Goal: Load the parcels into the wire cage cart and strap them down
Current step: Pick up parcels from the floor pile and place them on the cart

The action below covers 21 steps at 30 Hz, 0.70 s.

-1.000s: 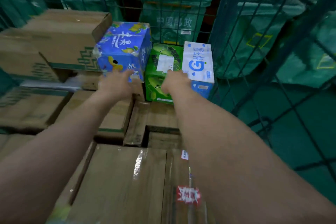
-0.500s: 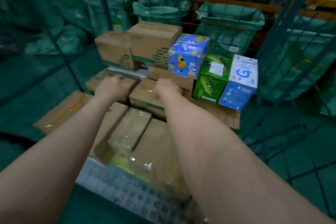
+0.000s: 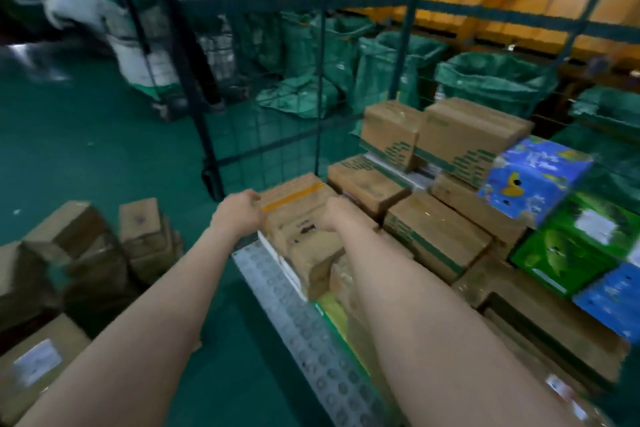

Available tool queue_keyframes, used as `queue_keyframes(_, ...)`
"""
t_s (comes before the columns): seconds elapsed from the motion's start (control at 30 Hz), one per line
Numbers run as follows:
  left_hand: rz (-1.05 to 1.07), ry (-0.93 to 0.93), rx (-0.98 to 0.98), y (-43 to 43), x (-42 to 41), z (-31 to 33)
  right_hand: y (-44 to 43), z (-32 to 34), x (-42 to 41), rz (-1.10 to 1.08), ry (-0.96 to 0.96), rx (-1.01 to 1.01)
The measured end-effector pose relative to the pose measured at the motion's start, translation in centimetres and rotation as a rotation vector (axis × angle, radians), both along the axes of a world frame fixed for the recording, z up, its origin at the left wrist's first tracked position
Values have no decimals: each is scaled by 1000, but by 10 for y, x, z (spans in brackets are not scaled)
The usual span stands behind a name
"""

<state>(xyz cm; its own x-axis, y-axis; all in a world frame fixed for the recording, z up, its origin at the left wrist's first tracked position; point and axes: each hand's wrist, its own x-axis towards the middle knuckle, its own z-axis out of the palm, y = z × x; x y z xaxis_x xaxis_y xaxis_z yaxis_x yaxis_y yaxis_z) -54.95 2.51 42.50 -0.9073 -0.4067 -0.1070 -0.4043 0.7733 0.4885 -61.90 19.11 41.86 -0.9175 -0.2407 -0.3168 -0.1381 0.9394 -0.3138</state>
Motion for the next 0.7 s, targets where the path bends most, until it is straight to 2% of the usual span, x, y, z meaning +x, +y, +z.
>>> queue_keyframes(0.13, 171, -33, 35, -33, 34, -15, -29, -18, 6, 136, -7, 46)
queue_keyframes(0.3, 336, -81, 94, -48, 68, -38, -65, -27, 9, 305, -34, 2)
queue_keyframes(0.7, 604, -174, 150, -65, 144, -73, -110, -58, 46, 607, -136, 129)
